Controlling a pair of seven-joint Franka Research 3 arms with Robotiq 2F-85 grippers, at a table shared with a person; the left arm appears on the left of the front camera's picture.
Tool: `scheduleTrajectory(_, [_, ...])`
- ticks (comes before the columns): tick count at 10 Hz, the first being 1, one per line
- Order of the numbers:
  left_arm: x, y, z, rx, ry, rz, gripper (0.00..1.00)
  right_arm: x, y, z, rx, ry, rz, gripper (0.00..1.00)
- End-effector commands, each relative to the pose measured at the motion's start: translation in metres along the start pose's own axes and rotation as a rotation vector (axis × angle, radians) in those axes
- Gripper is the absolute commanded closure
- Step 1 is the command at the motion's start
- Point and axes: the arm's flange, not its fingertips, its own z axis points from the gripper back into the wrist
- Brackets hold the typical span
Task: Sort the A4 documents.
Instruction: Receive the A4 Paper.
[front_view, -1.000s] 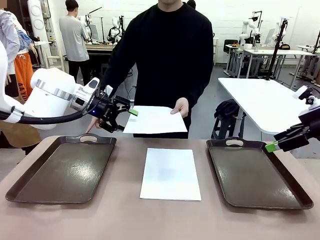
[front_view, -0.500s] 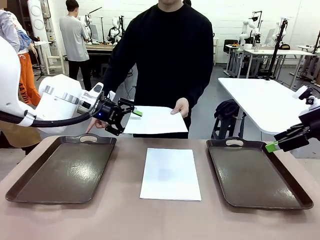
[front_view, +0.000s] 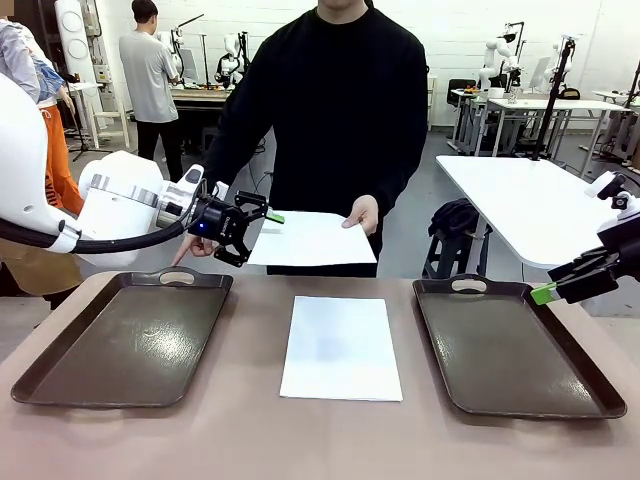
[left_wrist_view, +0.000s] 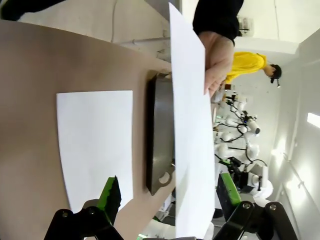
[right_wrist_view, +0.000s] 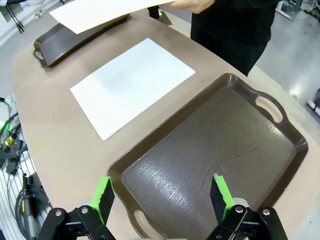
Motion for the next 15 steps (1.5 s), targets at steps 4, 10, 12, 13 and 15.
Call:
scheduleTrajectory(4, [-0.003,0.006,-0.011,-0.18,0.062,0.042,0.37,0.001,-0.003,-0.003,0.02,-0.021,0.014,0.0])
scheduleTrajectory(10, [-0.005,0.024,-0.001,-0.204,-0.007,0.098,0.94,0.001,-0.003,-0.003,0.02,-0.021,0.014,0.0])
scheduleTrajectory(12, [-0.004,0.025,0.0,-0.202,-0.006,0.092,1.0,0.001,-0.003,-0.003,0.02,-0.021,0.014,0.0])
scheduleTrajectory(13, [-0.005,0.025,0.0,-0.203,-0.007,0.093,1.0,0.001,-0.003,-0.003,0.02,-0.021,0.014,0.0])
scheduleTrajectory(15, [-0.008,0.024,-0.001,-0.204,0.007,0.086,1.0,0.001,-0.003,-0.003,0.02,-0.021,0.014,0.0])
